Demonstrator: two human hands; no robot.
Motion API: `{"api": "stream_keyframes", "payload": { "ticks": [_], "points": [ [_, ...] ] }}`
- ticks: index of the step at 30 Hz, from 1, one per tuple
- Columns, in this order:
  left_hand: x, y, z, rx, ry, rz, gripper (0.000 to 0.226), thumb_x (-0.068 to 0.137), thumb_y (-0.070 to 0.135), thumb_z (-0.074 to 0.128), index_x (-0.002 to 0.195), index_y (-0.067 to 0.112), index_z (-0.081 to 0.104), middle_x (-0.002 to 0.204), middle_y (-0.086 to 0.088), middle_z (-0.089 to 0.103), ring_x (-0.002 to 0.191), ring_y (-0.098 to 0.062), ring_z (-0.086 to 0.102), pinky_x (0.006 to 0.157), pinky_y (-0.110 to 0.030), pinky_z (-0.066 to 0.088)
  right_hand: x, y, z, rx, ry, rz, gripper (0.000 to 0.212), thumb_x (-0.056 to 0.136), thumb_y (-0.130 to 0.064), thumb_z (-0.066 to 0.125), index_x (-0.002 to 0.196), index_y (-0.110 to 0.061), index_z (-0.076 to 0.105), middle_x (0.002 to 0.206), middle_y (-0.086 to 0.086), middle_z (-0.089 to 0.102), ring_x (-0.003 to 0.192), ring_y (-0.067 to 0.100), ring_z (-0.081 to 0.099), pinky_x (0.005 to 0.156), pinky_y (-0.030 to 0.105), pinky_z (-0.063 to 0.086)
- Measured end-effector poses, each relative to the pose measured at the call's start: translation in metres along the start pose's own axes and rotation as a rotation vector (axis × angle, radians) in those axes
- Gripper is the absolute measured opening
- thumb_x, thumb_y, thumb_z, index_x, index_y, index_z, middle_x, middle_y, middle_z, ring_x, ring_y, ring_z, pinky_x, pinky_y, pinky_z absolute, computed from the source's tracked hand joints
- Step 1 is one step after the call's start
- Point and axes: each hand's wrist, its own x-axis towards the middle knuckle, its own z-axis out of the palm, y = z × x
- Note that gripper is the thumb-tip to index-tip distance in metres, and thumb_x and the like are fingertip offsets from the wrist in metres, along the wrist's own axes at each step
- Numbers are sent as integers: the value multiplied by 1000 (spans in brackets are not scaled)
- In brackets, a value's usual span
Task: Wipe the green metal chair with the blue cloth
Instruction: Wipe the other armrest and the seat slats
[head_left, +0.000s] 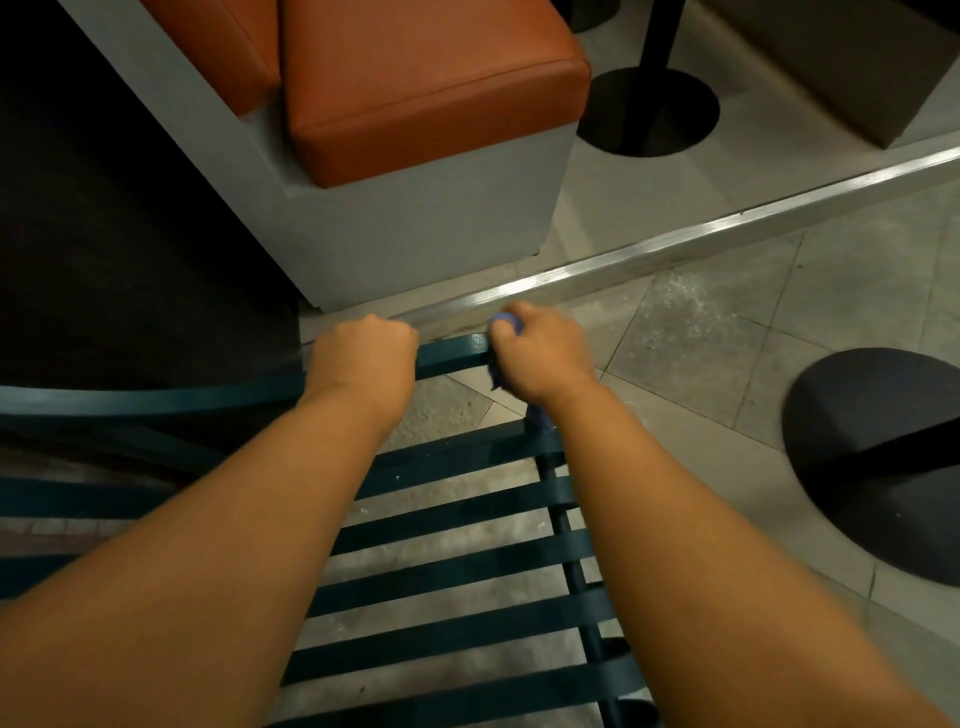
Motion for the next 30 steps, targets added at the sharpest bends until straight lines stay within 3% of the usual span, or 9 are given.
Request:
{"api": "stream_keyframes", "payload": {
  "ticks": [3, 7, 13, 16, 19, 21, 25, 27, 30],
  "points": [
    [2, -1, -2, 3, -19, -1, 21, 91, 8, 58, 109, 16, 66, 90, -8, 61, 84, -26, 60, 59, -33, 42, -5, -3, 14, -188, 21, -271, 28, 91, -39, 41, 108, -28, 60, 97, -1, 62, 93, 23, 51, 82, 42, 47],
    [3, -1, -1, 2, -18, 1, 21, 90, 5, 58, 107, 15, 67, 81, -5, 54, 75, -22, 53, 58, -32, 42, 1, 11, 1, 72, 27, -173, 21, 93, -34, 46, 106, -26, 61, 89, -6, 61, 83, 17, 57, 75, 34, 51],
    [2, 2, -1, 48, -33, -5, 19, 91, 9, 58, 107, 16, 65, 78, -5, 52, 77, -24, 55, 57, -33, 40, 12, -24, -3, -354, -195, -236, 29, 92, -41, 39, 94, -22, 61, 84, 1, 63, 82, 19, 56, 75, 35, 50],
    [3, -2, 0, 25, -39, 8, 20, 93, 13, 56, 110, 17, 65, 75, -4, 49, 75, -23, 51, 58, -31, 39, 24, -17, -19, -104, -376, -183, 24, 93, -37, 47, 93, -22, 66, 91, 2, 63, 88, 19, 56, 79, 36, 47],
    [4, -8, -2, -37, -41, 37, 24, 95, 21, 54, 117, 18, 64, 93, -8, 61, 86, -25, 57, 63, -29, 41, 26, 13, -30, 289, -426, -14, 23, 93, -27, 47, 84, -18, 65, 78, 1, 67, 76, 14, 64, 73, 31, 50],
    [4, -10, -3, -58, -28, 46, 26, 95, 25, 55, 119, 20, 64, 101, -9, 63, 93, -27, 59, 66, -30, 43, 21, 38, -27, 505, -379, 142, 26, 94, -29, 45, 90, -12, 65, 73, 4, 69, 70, 14, 67, 62, 26, 50],
    [2, -9, -4, -86, 8, 25, 25, 93, 26, 58, 116, 19, 67, 99, -9, 64, 90, -26, 58, 65, -30, 42, 10, 58, -3, 768, -114, 429, 25, 91, -34, 47, 85, -22, 68, 75, 8, 68, 77, 26, 65, 67, 38, 56],
    [2, -9, -6, -107, -5, 9, 25, 93, 25, 59, 114, 18, 68, 99, -10, 64, 86, -25, 57, 65, -29, 42, 1, 47, 14, 721, 111, 370, 22, 92, -30, 44, 86, -28, 65, 76, 5, 66, 79, 26, 66, 76, 50, 58],
    [2, -7, -7, -105, -13, 7, 24, 92, 24, 60, 113, 17, 68, 98, -10, 64, 88, -26, 58, 66, -29, 42, -19, 25, 33, 408, 337, 13, 26, 90, -32, 44, 106, -28, 64, 103, -2, 64, 101, 22, 57, 86, 48, 52]
  ]
}}
